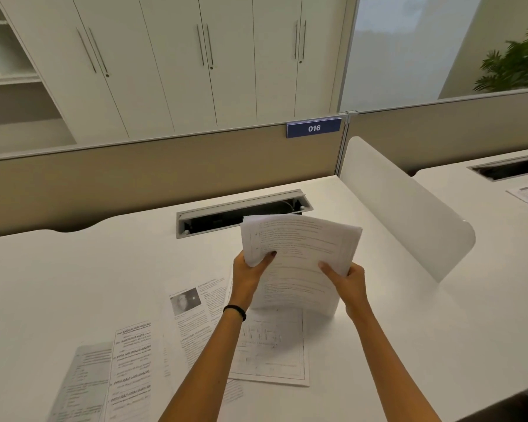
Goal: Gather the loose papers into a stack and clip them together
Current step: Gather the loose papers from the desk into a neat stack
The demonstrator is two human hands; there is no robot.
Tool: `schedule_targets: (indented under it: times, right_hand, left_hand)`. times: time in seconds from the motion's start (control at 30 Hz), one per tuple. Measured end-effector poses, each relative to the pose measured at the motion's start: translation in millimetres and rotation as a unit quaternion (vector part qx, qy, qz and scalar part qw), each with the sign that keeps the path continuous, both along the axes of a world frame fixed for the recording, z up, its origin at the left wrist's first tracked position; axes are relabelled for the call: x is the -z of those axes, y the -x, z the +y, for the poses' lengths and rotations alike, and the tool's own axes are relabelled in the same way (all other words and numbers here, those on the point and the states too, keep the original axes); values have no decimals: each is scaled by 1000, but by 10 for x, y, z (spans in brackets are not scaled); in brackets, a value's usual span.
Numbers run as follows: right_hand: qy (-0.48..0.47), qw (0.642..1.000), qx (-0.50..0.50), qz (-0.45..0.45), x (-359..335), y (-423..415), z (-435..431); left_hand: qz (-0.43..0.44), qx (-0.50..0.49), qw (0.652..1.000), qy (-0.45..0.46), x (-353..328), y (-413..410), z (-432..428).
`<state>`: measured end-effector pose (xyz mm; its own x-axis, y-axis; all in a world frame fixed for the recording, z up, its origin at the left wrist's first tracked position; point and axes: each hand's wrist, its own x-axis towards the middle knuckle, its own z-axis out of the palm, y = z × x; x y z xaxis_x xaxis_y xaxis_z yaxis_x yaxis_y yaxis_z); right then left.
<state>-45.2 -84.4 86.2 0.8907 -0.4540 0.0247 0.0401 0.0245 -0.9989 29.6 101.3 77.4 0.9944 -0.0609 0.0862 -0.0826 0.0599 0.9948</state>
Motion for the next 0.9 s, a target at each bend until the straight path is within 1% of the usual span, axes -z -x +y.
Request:
schedule_targets:
  times: [0.17,0.3,0.5,0.57,0.67,0.77,0.87,0.9]
  right_hand:
    - [-2,1000,-7,12,92,-1,30]
    - [12,1000,0,15,81,-48,42]
    - [17,1000,14,20,71,-104,8]
    - [30,998,21,42,181,-132,-28]
    - [42,994,26,94,388,-152,-48]
    - [43,989,19,140,598,-118,-3]
    - [59,982,17,179,808,-74,59]
    - [64,979,19,191,883,-66,60]
  left_hand:
    - [36,65,996,-47,183,-9,35]
    - [79,128,986,-77,317,-45,106]
    - [100,143,981,-88,322,-28,177]
    - [106,142,979,-98,365,3,221]
    - [138,112,977,-121,484,71,304]
    - [198,129,956,-171,620,122,409]
    - [275,176,914,-240,731,156,550]
    - [296,176,902,-259,758,161,591]
